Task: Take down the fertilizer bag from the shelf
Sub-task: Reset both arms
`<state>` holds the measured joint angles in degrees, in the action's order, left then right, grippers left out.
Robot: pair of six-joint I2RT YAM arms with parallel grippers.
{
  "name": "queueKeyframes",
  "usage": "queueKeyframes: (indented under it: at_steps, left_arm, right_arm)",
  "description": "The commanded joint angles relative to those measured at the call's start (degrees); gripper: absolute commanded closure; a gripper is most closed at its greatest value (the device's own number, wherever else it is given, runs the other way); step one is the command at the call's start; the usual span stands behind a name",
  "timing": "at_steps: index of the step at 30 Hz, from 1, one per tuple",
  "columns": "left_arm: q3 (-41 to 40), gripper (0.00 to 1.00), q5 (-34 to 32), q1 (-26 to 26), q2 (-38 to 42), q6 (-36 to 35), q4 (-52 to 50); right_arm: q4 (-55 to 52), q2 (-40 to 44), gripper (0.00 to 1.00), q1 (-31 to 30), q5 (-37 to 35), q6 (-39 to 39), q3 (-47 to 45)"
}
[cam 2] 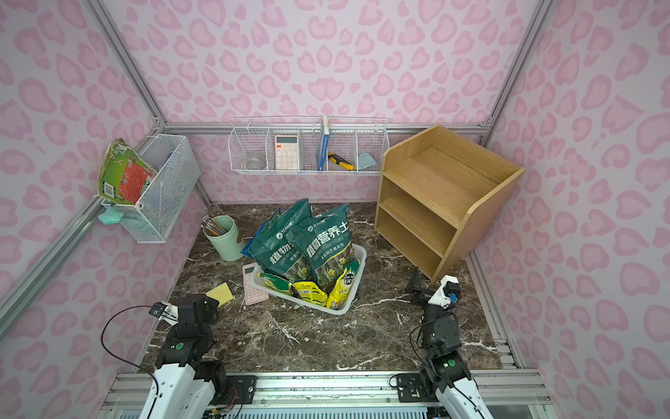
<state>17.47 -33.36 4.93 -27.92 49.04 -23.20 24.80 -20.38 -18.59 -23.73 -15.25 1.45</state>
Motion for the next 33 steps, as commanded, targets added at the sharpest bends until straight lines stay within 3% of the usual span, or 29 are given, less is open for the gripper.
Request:
queueKeyframes:
  at_steps: [1, 4, 6, 8, 10, 11, 12, 14, 16, 19, 21, 23, 25, 27, 28, 29, 30, 31, 32, 33]
  left_arm:
    - [-1.62, 0.01, -7.57, -0.28, 0.52, -6.40, 7.93]
    - [-6.12, 0.01, -5.49, -0.32, -4.63, -12.77, 20.12]
    - [-5.81, 0.01, -5.45, -0.27, -10.46, -14.72, 26.19]
    - [-3.02, 0.01, -6.82, -0.40, -19.30, -15.38, 28.46]
    - [-0.36, 0.01, -5.59, -0.54, -26.13, -18.77, 32.59]
    - [0.87, 0.01, -5.12, -0.63, -29.32, -19.93, 34.56]
    - [1.89, 0.01, -4.70, -0.57, -32.19, -20.88, 36.02]
    - [3.30, 0.02, -2.67, -0.57, -35.93, -23.00, 39.16]
    - [3.55, 0.02, -2.01, -0.65, -38.18, -23.33, 42.24]
    - [3.43, 0.01, -0.98, -0.72, -41.08, -24.91, 48.23]
    - [4.67, 0.01, 2.05, -0.77, -44.12, -27.29, 51.75]
    - [7.71, 0.01, 5.28, -0.81, -47.51, -30.26, 50.79]
    - [10.84, 0.02, 7.16, -0.94, -50.59, -32.30, 48.90]
    - [12.55, 0.03, 5.97, -1.93, -52.90, -34.78, 49.52]
    - [12.17, 0.02, 3.70, -2.67, -53.60, -35.63, 51.87]
    - [9.32, 0.01, 4.89, -2.43, -54.81, -36.74, 60.18]
    - [7.19, 0.01, 8.76, -1.35, -57.59, -40.74, 67.97]
    - [7.82, 0.01, 9.97, -0.92, -60.12, -41.76, 71.02]
    - [11.10, 0.01, 11.82, -1.07, -60.16, -42.16, 64.84]
    - [14.92, 0.02, 12.60, -1.33, -59.74, -40.25, 55.27]
  right_arm:
    - [1.43, -16.02, 0.00, 1.66, 9.62, -0.33, 5.91]
    - [2.43, -29.82, 0.00, 2.22, 10.72, -0.07, 12.03]
    - [6.68, -33.92, 0.00, 3.26, 13.57, 1.41, 12.76]
    - [14.60, -33.02, 0.00, 3.63, 12.45, 2.93, 9.62]
    - [23.34, -28.86, 0.00, 3.48, 10.41, 11.30, 4.24]
    - [26.58, -27.04, 0.00, 3.43, 5.80, 12.94, 1.69]
    - [27.72, -26.17, 0.00, 4.41, 1.14, 11.20, 0.32]
    - [27.77, -27.80, 0.00, 8.77, 3.73, 9.20, -0.05]
    - [30.31, -33.81, 0.00, 12.08, 8.06, 8.29, 0.13]
    - [40.70, -45.79, 0.01, 12.20, 8.06, 9.85, 1.13]
    - [39.62, -47.57, 0.01, 12.44, 9.60, 10.20, 2.94]
    - [48.79, -51.18, 0.01, 13.16, 8.05, 9.52, 1.31]
    - [51.10, -53.89, 0.01, 13.65, 6.87, 11.76, 2.56]
    - [54.32, -58.33, 0.01, 14.37, 8.02, 13.40, 3.24]
    - [60.51, -63.69, 0.01, 14.93, 8.70, 13.14, 2.94]
    - [68.18, -70.88, 0.01, 15.38, 10.32, 14.06, 3.32]
    - [70.34, -72.09, 0.02, 14.77, 9.84, 15.25, 4.31]
    - [53.94, -67.12, 0.01, 15.08, 11.15, 13.59, 7.95]
    - [47.49, -67.13, 0.01, 15.98, 12.52, 13.24, 11.34]
    - [52.39, -69.01, 0.01, 15.97, 12.34, 13.31, 10.44]
